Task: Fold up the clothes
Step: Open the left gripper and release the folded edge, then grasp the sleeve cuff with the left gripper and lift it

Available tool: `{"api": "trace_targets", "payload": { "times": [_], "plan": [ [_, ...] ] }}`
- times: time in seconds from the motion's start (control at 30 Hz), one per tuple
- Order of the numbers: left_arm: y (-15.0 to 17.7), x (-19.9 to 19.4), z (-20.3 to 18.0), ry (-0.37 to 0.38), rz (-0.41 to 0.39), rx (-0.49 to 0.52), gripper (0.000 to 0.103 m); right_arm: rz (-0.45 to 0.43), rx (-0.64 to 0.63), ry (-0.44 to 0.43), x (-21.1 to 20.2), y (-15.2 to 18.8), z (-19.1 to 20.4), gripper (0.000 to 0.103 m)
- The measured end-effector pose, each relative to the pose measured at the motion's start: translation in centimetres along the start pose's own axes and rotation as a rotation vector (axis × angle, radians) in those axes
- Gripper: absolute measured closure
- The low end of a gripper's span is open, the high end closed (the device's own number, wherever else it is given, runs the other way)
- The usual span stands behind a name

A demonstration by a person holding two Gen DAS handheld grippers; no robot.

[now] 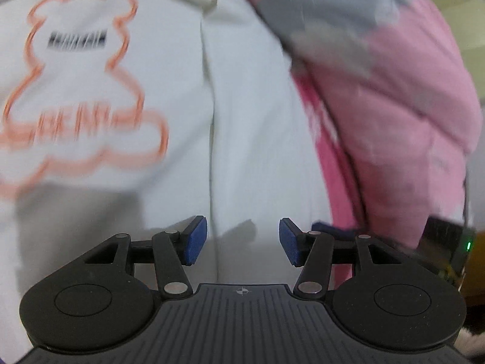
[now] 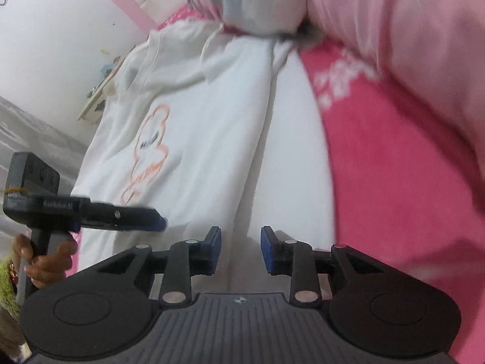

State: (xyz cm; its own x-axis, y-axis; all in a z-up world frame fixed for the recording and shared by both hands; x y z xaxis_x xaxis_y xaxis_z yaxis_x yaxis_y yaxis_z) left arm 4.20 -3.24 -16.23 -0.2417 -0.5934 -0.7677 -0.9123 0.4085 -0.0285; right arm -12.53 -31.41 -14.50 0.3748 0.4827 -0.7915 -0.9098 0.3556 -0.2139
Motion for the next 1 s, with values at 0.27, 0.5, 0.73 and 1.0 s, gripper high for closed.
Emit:
{"api": "trace_targets", "payload": {
  "times": [0.27, 0.5, 0.73, 1.0],
  "plan": [
    [4.6, 0.8, -2.8, -0.079, 0.054, 0.05, 0.05, 0.035, 0.007, -0.025, -0.7, 3.9, 1.2, 0.071],
    [5.7, 2.1, -5.2, -0.184, 0.021, 0.111, 0.053, -0.005, -0.024, 0.014, -1.5, 5.6, 2.4, 0.063],
    [6.8, 2.3, -4.8, -0.132, -0.033, 0.078, 0.097, -0.055, -0.015, 0.035, -2.2, 6.0, 2.5, 0.06],
    [6.9, -1.6, 3.6, 0.382, -0.205, -0.368, 0.097, -0.063, 0.091, -0.051, -2.1, 4.9, 1.0, 0.053]
  ]
}}
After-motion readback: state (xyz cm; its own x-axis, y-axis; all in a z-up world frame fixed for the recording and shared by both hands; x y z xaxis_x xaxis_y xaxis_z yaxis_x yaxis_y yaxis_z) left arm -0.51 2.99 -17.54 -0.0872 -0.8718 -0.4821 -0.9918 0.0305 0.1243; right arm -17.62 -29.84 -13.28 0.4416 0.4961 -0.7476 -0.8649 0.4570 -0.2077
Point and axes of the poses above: each gripper's, at about its wrist camera, not at the fingertips, and x roughly the way its jaws point, z to its left, y to its underside, the point moved 2 cm from there along x, roughly the way its jaws point, and after that the axes turned 12 degrees about z, right-handed, at the moved point
